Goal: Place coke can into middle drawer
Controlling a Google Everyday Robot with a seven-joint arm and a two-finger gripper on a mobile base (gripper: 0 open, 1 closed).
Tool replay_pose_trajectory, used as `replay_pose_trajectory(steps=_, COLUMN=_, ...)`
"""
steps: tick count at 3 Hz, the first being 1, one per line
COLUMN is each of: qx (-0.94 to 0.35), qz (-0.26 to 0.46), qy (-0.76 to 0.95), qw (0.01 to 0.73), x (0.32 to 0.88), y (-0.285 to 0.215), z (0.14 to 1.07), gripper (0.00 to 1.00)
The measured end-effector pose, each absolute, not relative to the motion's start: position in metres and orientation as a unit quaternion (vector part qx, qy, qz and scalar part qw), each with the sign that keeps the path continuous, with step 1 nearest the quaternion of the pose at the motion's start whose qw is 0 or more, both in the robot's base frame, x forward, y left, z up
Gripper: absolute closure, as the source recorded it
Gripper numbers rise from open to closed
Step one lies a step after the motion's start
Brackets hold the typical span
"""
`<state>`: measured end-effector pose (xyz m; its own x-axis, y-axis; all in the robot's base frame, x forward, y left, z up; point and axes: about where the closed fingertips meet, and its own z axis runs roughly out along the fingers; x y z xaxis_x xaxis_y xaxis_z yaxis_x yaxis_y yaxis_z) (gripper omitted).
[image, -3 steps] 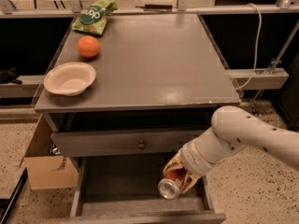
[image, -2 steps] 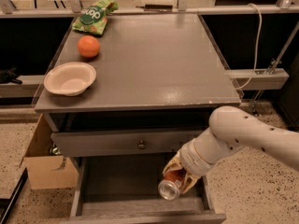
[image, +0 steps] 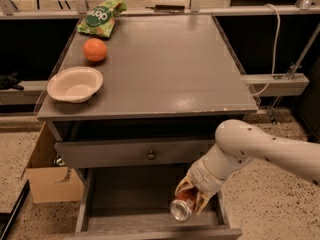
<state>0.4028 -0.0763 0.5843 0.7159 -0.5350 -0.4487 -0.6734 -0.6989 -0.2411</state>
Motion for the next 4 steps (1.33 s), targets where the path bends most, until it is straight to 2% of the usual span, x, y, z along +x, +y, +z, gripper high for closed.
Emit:
replay_pose_trajectory(steps=2, qx=-0.878, qz=0.24, qy=0.328, qw=0.252, x=0.429, y=-0.053, z=0.556, gripper=1.0)
replay_pose_trajectory(steps=4, qx=-0.884, qz=0.237, qy=0.316, qw=0.251, x=0.418, y=-0.052, z=0.554, gripper=1.0)
